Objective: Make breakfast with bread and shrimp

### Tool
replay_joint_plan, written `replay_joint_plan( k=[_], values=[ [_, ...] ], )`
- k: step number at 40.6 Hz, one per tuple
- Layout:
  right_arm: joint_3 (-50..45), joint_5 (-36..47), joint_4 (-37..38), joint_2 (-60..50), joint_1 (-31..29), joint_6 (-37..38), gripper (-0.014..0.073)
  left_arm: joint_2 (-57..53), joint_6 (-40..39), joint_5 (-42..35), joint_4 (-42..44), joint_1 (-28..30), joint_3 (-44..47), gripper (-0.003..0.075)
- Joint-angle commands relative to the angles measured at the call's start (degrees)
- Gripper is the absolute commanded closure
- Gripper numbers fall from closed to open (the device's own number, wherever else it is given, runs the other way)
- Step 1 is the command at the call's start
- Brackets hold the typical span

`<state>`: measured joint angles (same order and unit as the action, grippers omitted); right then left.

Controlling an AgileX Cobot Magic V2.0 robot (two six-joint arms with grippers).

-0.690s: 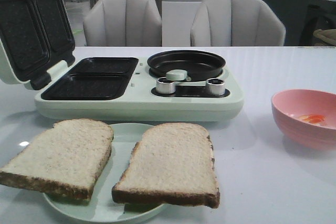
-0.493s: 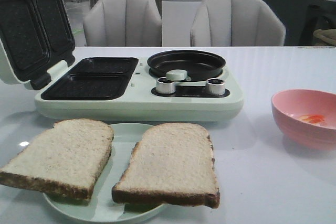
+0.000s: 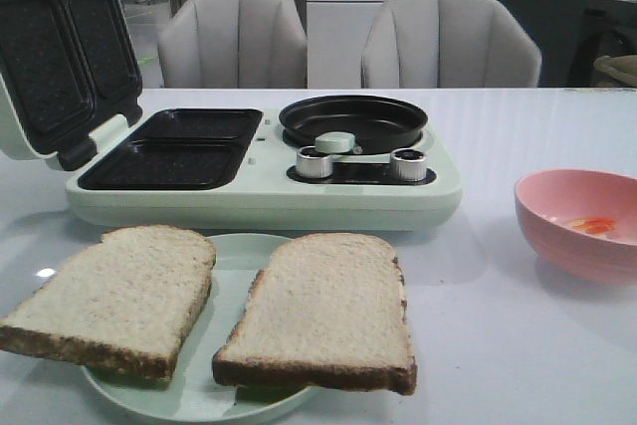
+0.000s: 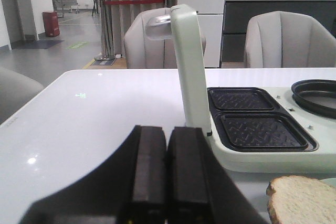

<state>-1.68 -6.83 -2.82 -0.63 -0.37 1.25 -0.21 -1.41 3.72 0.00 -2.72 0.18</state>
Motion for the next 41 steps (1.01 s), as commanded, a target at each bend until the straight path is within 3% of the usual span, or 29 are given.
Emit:
replay_joint_plan(
  k=[1,7,18,31,41],
  values=[
    [1.1,5.7,0.0,-1.1,-0.1,-0.1,0.0559,-1.0,-0.4,-6.4,-0.4,-0.1,1.7,0.0619],
    [2.7,7.6,0.0,-1.1,-0.2,-0.1,0.0559,-1.0,-0.4,-10.0,-1.9,-0.1,0.2,0.0619],
    [19.3,-1.9,0.0,1.5,-0.2,-0.1,0.0559,0.6,-0.4,-3.0,-2.8,-0.1,-15.8,0.0619],
    [36.2,-15.0,0.1,17.0,-0.2,-0.1,0.0559,14.8,-0.4,15.8,-2.5,-0.1,-38.0,0.0619],
    [35.1,-20.0,0.1,27.7,-0.2,-0.1,0.0559,23.0,-0.4,27.4,-2.8,-0.1,-39.2,0.0619]
  ],
)
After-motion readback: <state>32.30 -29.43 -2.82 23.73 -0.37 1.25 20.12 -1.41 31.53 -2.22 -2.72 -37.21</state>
